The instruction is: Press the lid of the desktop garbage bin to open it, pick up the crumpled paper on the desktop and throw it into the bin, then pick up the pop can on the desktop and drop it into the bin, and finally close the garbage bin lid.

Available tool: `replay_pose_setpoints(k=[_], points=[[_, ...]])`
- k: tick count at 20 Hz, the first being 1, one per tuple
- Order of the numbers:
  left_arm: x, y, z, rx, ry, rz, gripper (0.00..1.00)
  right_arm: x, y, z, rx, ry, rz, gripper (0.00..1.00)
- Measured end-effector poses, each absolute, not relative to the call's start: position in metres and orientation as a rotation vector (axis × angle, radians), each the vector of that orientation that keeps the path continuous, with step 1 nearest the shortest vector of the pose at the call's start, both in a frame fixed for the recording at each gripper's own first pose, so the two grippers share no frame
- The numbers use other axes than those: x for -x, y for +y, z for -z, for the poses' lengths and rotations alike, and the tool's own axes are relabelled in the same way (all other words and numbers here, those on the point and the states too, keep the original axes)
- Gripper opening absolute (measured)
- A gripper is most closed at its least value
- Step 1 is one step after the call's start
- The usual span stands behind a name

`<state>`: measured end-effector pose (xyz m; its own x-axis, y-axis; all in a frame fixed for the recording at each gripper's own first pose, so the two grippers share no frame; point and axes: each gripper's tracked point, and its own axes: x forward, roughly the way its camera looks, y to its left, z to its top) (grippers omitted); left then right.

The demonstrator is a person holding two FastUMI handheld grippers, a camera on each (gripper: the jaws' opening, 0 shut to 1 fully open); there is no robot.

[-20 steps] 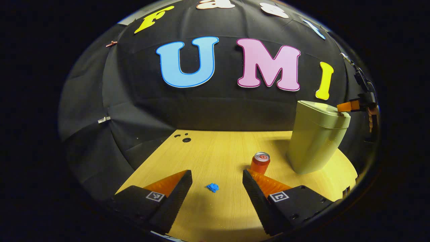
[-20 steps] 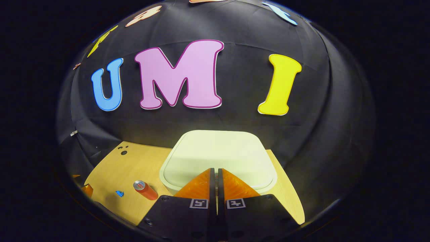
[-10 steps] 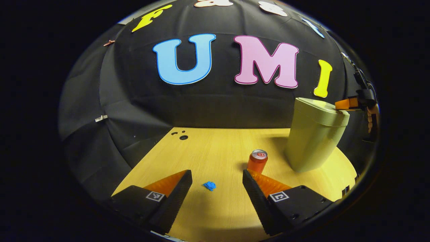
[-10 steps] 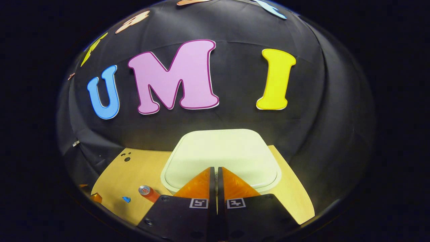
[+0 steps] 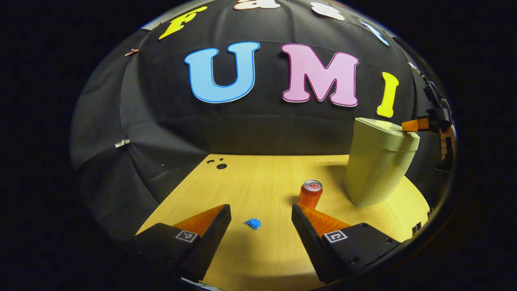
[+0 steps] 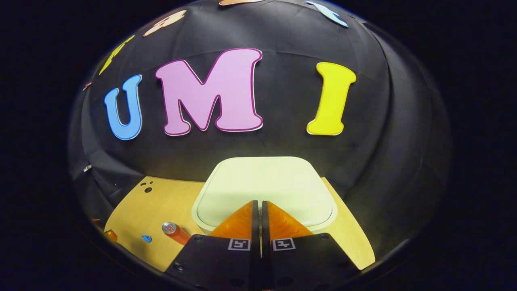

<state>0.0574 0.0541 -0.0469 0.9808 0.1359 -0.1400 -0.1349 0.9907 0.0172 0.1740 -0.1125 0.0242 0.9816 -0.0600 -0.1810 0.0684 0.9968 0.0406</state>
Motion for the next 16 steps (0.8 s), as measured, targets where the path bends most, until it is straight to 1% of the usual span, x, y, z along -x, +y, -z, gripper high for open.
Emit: replay_pose_setpoints(k=[5,6,8,16], points=[[-0.046,0.069,0.040,-0.014,0.108,-0.159,0.98,-0.174,-0.114,-0.035,-0.027,0.152,0.094,0.05],[-0.043,0.073,0.040,-0.019,0.103,-0.164,0.97,-0.174,-0.122,-0.034,0.003,0.158,0.127,0.05],[-0.038,0.078,0.038,-0.016,0.091,-0.165,0.97,-0.170,-0.116,-0.041,0.022,0.147,0.129,0.05],[-0.034,0.101,0.043,0.028,0.078,-0.130,0.97,-0.138,-0.093,-0.059,-0.038,0.118,0.138,0.05]])
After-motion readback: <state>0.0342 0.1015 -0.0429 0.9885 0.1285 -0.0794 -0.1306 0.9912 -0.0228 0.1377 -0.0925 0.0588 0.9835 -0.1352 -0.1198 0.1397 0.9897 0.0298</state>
